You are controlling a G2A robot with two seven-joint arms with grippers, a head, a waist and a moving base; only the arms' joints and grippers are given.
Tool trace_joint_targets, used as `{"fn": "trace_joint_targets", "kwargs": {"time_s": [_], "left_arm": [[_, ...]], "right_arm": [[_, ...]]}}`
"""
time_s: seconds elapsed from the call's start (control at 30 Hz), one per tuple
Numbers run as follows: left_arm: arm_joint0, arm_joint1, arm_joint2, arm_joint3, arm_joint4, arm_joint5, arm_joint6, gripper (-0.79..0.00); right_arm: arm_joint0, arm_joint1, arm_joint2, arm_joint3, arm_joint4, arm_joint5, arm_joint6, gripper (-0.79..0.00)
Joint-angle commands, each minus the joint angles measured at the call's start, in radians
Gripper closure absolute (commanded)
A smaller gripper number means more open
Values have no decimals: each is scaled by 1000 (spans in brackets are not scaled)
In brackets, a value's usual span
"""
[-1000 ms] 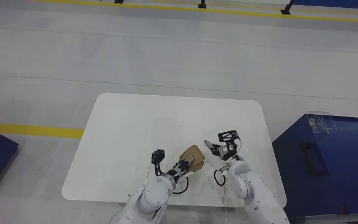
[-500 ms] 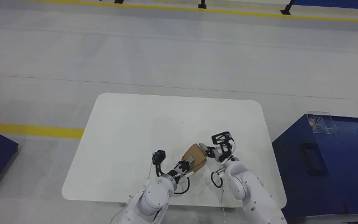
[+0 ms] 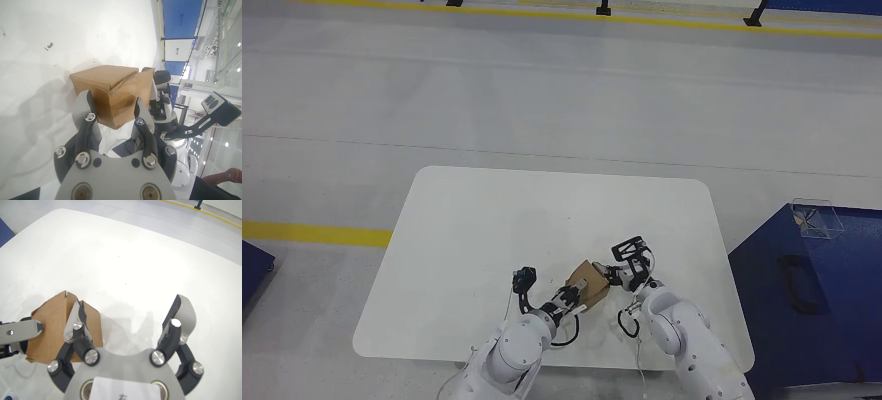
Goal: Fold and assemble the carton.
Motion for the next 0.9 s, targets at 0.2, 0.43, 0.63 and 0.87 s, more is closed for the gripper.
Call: {"fn": "trace_joint_targets", "kwargs": {"time_s": [0.2,0.43,0.63,0.87], "left_arm": [[-15,1,1,15,-8,15,0,-397],[-35,0,8,41,-7,56,-6,-400],[-50,-2,15,62,-15,76,-2,-397],[-50,-1,14,60,-24,69,6,-440]], "right_arm": [[27,-3,-18,36,-6,-15,22,-785],[43,-5,-27,51,-15,-1,31,-785],[49,-6,-11,51,3,22,32,-785],[52,-5,13,45,35,46,41,-785]]}}
